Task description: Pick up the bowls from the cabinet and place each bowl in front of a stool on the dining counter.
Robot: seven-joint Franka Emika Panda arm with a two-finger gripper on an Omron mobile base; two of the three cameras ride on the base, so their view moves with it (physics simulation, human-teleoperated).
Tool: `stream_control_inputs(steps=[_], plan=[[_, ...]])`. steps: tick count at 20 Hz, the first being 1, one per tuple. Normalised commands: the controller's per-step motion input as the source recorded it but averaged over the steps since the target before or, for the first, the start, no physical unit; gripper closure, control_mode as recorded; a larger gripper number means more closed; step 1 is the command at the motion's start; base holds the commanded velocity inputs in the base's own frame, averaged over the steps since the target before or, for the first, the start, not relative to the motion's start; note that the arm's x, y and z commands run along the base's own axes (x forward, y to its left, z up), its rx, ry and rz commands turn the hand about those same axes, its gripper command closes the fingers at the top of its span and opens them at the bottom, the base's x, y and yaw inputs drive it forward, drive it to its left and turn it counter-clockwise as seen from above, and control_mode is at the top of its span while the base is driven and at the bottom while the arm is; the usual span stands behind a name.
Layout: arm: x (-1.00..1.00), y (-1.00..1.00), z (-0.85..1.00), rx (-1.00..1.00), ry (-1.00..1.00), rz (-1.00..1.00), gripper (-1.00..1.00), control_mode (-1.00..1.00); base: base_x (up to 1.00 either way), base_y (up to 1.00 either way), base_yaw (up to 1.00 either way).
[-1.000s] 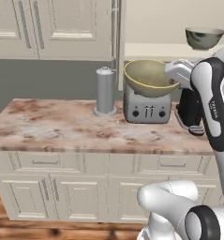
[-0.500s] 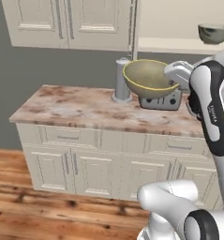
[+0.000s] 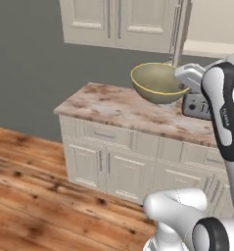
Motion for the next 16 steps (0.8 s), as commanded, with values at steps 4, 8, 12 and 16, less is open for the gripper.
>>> stream_control_inputs(steps=[4,8,12,16], plan=[[0.0,0.0,0.0,0.0,0.0,0.0,1.0,1.0,0.02,0.2,0.58],[0.0,0.0,0.0,0.0,0.0,0.0,1.0,1.0,0.08,0.21,0.61],[0.0,0.0,0.0,0.0,0.0,0.0,1.0,1.0,0.14,0.22,0.61],[0.0,0.0,0.0,0.0,0.0,0.0,1.0,1.0,0.21,0.26,0.58]])
